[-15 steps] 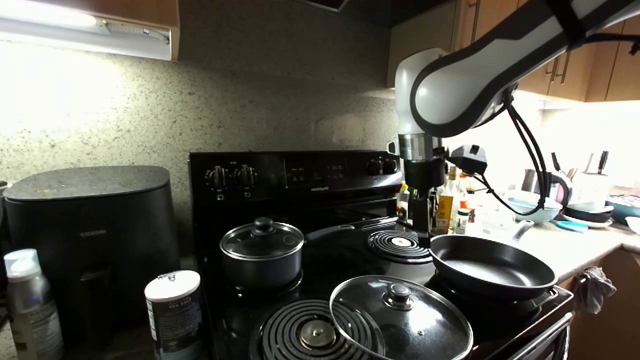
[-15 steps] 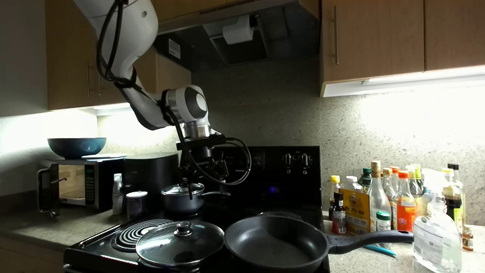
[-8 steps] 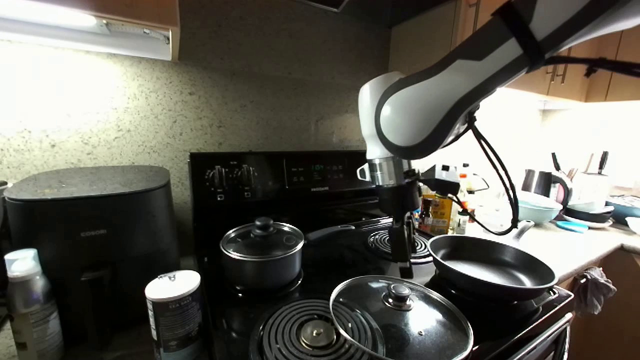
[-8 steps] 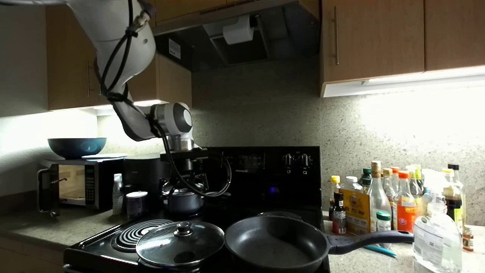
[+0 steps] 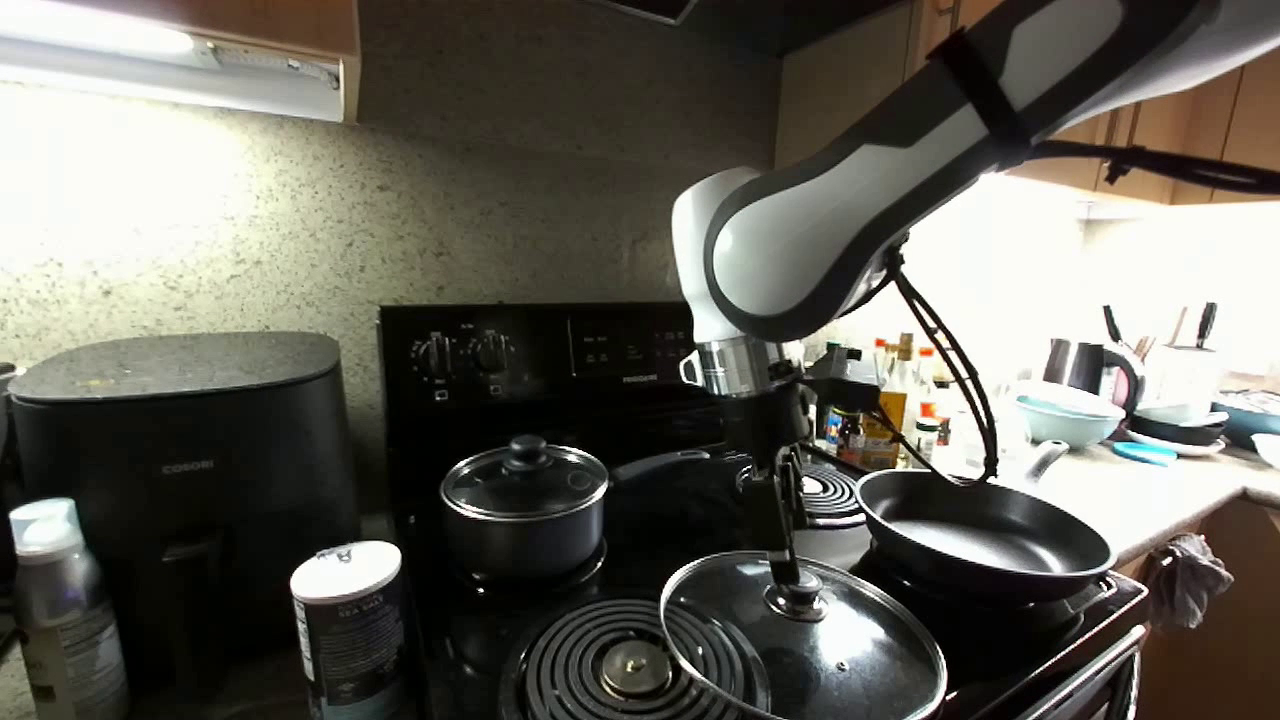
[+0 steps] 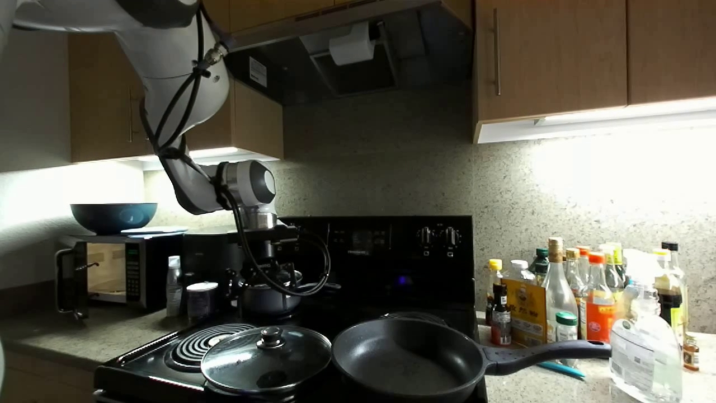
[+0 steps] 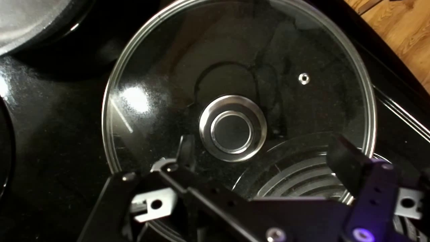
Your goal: Put the lid on the pot, then put the lid on the stove
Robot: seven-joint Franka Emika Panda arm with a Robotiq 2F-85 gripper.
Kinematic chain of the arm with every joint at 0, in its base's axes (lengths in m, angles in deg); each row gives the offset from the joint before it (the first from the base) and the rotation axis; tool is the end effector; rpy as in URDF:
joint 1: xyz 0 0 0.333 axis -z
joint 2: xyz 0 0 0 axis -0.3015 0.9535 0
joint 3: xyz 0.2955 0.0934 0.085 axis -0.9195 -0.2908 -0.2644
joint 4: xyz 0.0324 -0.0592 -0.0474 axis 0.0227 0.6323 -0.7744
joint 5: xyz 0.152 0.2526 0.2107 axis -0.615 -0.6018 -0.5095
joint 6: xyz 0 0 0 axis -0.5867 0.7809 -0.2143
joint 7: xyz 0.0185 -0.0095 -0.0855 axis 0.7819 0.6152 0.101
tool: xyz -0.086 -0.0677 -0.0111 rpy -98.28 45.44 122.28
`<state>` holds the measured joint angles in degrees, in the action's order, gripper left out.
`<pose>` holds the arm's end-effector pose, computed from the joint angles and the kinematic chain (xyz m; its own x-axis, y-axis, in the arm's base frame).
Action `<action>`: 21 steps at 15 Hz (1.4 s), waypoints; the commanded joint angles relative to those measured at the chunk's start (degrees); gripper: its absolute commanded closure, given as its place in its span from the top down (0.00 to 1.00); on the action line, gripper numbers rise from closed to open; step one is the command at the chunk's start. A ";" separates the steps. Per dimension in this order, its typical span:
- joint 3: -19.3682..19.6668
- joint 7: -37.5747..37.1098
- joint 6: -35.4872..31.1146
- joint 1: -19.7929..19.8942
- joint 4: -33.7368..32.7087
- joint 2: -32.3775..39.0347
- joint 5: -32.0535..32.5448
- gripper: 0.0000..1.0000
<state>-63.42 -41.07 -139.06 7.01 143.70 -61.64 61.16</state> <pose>0.5122 0.1748 0.3505 0.7195 0.6404 -0.2687 0.6740 -0.7372 0.0480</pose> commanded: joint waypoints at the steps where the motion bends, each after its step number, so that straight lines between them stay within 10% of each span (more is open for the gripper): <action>1: 0.15 0.50 -0.35 0.85 0.67 0.28 -1.02 1.00; 21: 0.63 3.51 -2.21 1.94 -0.29 4.89 -1.13 1.00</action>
<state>-62.84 -38.18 -140.84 8.59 143.73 -57.39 59.35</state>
